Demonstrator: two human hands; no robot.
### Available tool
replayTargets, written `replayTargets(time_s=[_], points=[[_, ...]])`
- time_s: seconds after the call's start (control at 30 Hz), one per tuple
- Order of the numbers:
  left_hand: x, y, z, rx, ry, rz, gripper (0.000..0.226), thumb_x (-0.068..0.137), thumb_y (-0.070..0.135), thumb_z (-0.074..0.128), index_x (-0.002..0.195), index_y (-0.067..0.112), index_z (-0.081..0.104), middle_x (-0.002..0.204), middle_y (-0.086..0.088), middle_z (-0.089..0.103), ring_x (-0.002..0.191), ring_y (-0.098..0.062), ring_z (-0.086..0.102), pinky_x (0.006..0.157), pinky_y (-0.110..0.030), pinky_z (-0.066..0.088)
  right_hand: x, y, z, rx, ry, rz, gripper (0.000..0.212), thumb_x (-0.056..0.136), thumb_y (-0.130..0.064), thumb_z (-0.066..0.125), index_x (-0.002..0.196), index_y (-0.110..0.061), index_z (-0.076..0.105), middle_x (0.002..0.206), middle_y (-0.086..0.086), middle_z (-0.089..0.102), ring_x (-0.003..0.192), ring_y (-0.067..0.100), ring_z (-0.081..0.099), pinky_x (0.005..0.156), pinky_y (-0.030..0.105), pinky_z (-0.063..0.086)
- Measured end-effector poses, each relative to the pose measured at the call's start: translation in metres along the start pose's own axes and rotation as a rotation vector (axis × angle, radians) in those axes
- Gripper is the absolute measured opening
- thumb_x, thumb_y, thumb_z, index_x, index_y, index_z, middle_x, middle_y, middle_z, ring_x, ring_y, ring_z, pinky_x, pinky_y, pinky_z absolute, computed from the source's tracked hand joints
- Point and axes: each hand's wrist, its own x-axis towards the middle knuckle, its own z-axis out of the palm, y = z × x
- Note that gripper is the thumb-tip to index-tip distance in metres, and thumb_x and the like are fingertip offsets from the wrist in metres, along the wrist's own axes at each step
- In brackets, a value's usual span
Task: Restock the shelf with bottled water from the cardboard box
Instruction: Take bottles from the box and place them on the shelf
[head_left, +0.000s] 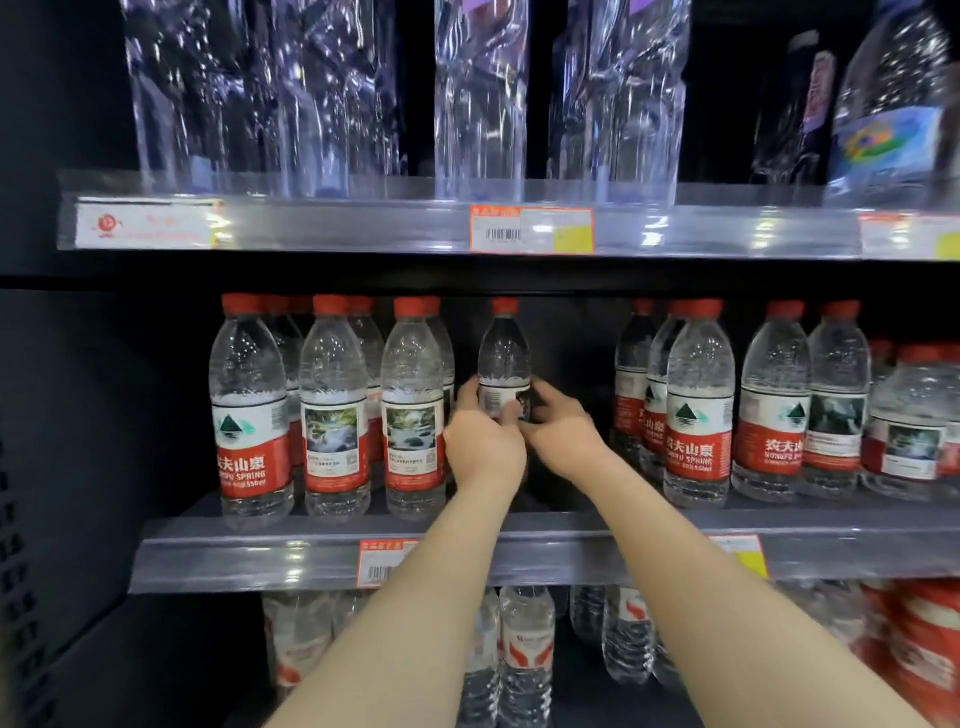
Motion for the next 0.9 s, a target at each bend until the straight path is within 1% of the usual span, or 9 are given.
replayTargets(time_s=[0.07,0.17,0.2,0.23,0.33,0.4,0.6,0.83,0.9], points=[[0.004,-0.002,0.003,-0.014,0.0,-0.015,0.057,0.102,0.022,0.07,0.155,0.017,0.05,0.137,-0.01,0.069,0.125,-0.03,0.065,0.103,-0.034,0.048,0.009,-0.001,-0.001,-0.081,-0.014,0.028,0.064,0.089,-0.028,0.077,0.148,-0.037,0.052,0.113,-0.006,0.074,0.096,0.007,0.067,0.085,0.019,0.05],[0.009,-0.004,0.007,-0.014,0.005,-0.037,0.055,0.102,0.021,0.068,0.154,0.018,0.05,0.14,-0.01,0.067,0.129,-0.03,0.063,0.106,-0.032,0.045,0.017,0.0,0.0,-0.115,-0.023,0.037,0.071,0.087,-0.031,0.08,0.152,-0.034,0.049,0.116,-0.005,0.072,0.08,-0.006,0.058,0.066,0.002,0.038],[0.01,-0.004,0.009,-0.005,0.011,-0.042,0.053,0.103,0.02,0.067,0.154,0.019,0.051,0.141,-0.009,0.067,0.13,-0.03,0.061,0.105,-0.031,0.044,0.018,0.001,0.002,-0.117,-0.017,0.038,0.073,0.087,-0.032,0.08,0.153,-0.033,0.047,0.119,-0.004,0.073,0.078,-0.009,0.055,0.064,0.001,0.036],[0.011,-0.005,0.011,0.005,0.018,-0.044,0.052,0.104,0.02,0.065,0.153,0.018,0.052,0.141,-0.008,0.066,0.131,-0.03,0.06,0.104,-0.03,0.043,0.02,0.003,0.003,-0.12,-0.01,0.039,0.074,0.088,-0.033,0.079,0.154,-0.034,0.046,0.122,-0.003,0.073,0.081,-0.007,0.057,0.067,0.002,0.037],[0.014,-0.01,0.016,0.026,0.038,-0.058,0.045,0.105,0.024,0.063,0.149,0.017,0.055,0.134,-0.01,0.07,0.127,-0.033,0.061,0.096,-0.029,0.042,0.025,0.007,0.008,-0.131,0.005,0.049,0.073,0.088,-0.037,0.077,0.154,-0.037,0.045,0.128,0.0,0.073,0.106,0.011,0.066,0.085,0.019,0.042],[0.016,-0.012,0.019,0.047,0.048,-0.069,0.043,0.106,0.025,0.061,0.147,0.017,0.055,0.132,-0.011,0.07,0.127,-0.034,0.059,0.096,-0.031,0.042,0.03,0.01,0.01,-0.154,0.006,0.048,0.071,0.088,-0.039,0.076,0.152,-0.039,0.046,0.127,0.0,0.074,0.115,0.018,0.068,0.088,0.023,0.044],[0.023,-0.015,0.025,0.035,0.034,-0.104,0.039,0.107,0.028,0.059,0.144,0.017,0.055,0.129,-0.014,0.07,0.125,-0.036,0.062,0.099,-0.038,0.047,0.035,0.015,0.013,-0.199,0.015,0.035,0.066,0.09,-0.043,0.072,0.15,-0.043,0.045,0.124,0.001,0.075,0.115,0.022,0.069,0.098,0.032,0.052],[0.024,-0.014,0.025,0.06,0.003,-0.126,0.039,0.107,0.028,0.059,0.144,0.018,0.053,0.13,-0.014,0.07,0.123,-0.035,0.064,0.098,-0.038,0.048,0.034,0.019,0.016,-0.216,0.018,0.056,0.066,0.093,-0.046,0.069,0.152,-0.048,0.04,0.128,0.0,0.073,0.115,0.022,0.069,0.091,0.03,0.05],[0.023,-0.01,0.022,0.095,-0.017,-0.146,0.039,0.107,0.028,0.058,0.145,0.018,0.053,0.131,-0.015,0.069,0.123,-0.035,0.064,0.099,-0.039,0.048,0.03,0.017,0.016,-0.199,0.012,0.069,0.067,0.093,-0.045,0.069,0.153,-0.048,0.039,0.13,0.0,0.072,0.116,0.022,0.069,0.092,0.03,0.05]])
